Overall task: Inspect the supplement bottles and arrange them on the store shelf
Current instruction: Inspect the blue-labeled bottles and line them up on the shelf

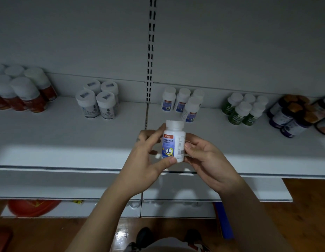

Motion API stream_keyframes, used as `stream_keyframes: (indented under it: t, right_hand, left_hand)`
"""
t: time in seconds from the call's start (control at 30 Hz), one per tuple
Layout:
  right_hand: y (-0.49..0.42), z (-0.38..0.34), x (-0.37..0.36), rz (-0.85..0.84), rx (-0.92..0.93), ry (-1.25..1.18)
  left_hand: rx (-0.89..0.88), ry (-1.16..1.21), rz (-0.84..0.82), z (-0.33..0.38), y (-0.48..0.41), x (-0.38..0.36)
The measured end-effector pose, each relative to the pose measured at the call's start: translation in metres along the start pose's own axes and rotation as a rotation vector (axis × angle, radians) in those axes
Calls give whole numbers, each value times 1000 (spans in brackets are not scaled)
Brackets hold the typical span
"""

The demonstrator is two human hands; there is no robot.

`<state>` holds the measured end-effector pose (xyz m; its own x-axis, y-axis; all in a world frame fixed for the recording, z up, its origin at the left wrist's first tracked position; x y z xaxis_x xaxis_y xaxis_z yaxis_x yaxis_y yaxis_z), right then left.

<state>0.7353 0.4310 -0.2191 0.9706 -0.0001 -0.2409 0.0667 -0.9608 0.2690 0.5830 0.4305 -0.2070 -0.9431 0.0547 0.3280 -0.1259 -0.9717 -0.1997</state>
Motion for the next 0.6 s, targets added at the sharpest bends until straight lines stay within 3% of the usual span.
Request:
stream_keyframes:
  t: [0.33, 0.6]
  right_hand:
    - [-2, -4, 0, -2, -60, 11]
    - [-1, -2, -8, -49, -100, -126]
  left_hand:
    - [80, 99, 34, 0, 0, 2]
    - [132, 102, 25, 1, 4, 2]
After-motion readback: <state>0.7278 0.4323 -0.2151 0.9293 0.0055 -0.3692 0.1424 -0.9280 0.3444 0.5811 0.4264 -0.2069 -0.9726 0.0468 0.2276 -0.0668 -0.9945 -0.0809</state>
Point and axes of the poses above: each hand's wrist, its own y-axis away from the middle knuckle, its own x-axis out of the back of the hand, z = x × y, the point moved 6 cm from there along -y, towards the middle knuckle, and after that the axes turned 9 degrees about z, right-handed, at the moved point
